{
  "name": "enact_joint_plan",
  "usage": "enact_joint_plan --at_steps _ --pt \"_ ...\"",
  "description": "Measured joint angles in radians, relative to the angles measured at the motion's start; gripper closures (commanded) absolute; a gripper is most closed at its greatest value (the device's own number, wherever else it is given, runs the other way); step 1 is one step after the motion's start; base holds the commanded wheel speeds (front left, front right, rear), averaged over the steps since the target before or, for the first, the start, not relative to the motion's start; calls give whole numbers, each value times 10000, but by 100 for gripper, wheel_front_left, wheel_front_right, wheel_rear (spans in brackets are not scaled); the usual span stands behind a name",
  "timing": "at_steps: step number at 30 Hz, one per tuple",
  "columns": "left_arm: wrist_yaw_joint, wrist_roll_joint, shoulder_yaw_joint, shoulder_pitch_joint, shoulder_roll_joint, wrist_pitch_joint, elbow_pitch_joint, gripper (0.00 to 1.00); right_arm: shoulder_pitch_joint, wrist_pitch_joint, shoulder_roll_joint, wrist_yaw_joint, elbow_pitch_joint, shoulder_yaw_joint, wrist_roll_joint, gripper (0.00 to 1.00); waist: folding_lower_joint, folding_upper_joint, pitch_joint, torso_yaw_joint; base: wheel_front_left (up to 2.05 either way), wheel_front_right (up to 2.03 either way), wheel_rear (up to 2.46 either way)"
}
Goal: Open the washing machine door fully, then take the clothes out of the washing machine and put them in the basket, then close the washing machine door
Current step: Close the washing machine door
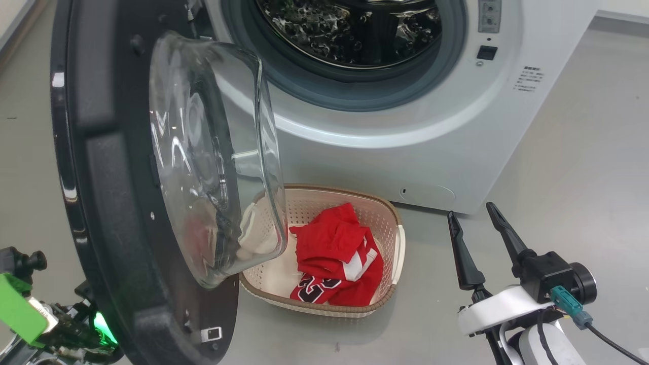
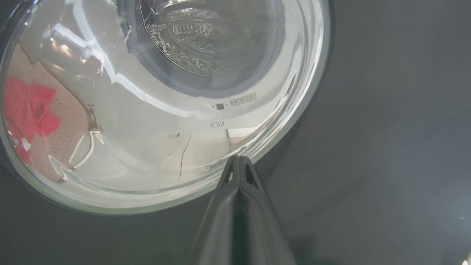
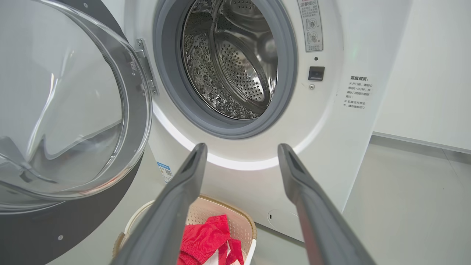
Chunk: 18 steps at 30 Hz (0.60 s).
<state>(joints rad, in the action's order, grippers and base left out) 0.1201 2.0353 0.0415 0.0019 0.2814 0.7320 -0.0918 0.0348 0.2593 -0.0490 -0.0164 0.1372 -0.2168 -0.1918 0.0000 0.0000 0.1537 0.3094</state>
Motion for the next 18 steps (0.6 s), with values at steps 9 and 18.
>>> enact_joint_plan --at_steps 9,18 --pt "2 -40 -56 -9 -73 384 -290 100 222 0 2 12 -123 -102 -90 0 0 0 225 -966 0 0 0" --pt "2 -130 -36 -122 -268 504 -322 100 422 0 0 105 -265 -232 -336 0 0 0 527 -2046 0 0 0"
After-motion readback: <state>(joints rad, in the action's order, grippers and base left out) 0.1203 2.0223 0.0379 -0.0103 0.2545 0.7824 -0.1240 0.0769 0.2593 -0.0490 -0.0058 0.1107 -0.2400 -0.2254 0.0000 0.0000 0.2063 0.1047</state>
